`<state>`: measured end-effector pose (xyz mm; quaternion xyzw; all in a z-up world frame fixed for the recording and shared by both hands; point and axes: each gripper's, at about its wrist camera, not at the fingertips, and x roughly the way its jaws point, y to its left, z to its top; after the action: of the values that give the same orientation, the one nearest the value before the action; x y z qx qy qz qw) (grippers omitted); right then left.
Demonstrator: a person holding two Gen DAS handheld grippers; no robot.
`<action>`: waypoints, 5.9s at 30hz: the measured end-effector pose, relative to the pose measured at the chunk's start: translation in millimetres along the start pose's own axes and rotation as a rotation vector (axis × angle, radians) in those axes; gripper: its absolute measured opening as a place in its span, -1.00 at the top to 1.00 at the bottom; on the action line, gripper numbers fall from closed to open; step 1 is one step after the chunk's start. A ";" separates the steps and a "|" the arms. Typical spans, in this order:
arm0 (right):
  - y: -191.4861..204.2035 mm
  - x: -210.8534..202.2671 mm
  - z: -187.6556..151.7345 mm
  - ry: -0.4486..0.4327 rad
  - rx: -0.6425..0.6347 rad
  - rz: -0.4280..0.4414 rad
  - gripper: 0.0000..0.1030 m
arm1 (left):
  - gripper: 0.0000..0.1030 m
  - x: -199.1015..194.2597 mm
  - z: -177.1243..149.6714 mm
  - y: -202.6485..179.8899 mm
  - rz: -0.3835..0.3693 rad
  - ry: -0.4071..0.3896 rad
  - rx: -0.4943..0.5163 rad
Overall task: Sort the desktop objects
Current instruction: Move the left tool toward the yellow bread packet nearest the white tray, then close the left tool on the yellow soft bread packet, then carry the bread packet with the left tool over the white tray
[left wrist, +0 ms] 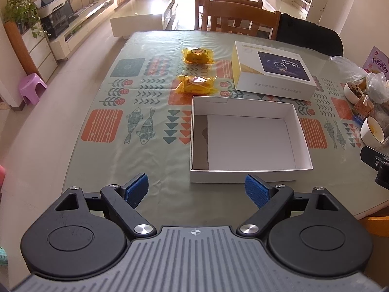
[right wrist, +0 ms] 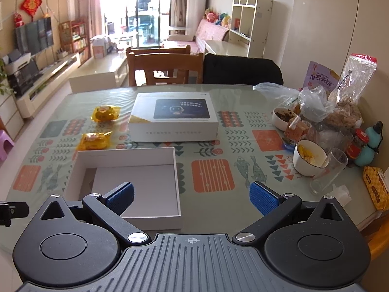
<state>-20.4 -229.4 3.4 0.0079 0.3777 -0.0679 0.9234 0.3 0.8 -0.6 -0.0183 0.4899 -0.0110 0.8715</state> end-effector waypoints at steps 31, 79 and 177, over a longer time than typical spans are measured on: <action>8.6 45.7 39.0 0.019 -0.046 0.045 -1.00 | -1.00 32.6 44.8 -0.6 0.019 0.005 -0.048; 7.6 114.2 99.0 0.051 -0.100 0.069 -1.00 | -1.00 120.5 120.2 -31.9 0.027 0.084 -0.038; 72.1 214.7 142.8 0.187 -0.061 -0.048 -1.00 | -0.54 308.8 224.9 7.9 0.079 0.163 -0.044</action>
<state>240.0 -193.1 -47.1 -0.0227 0.4642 -0.0774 0.8821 353.0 1.9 -147.8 -0.0171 0.5599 0.0325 0.8278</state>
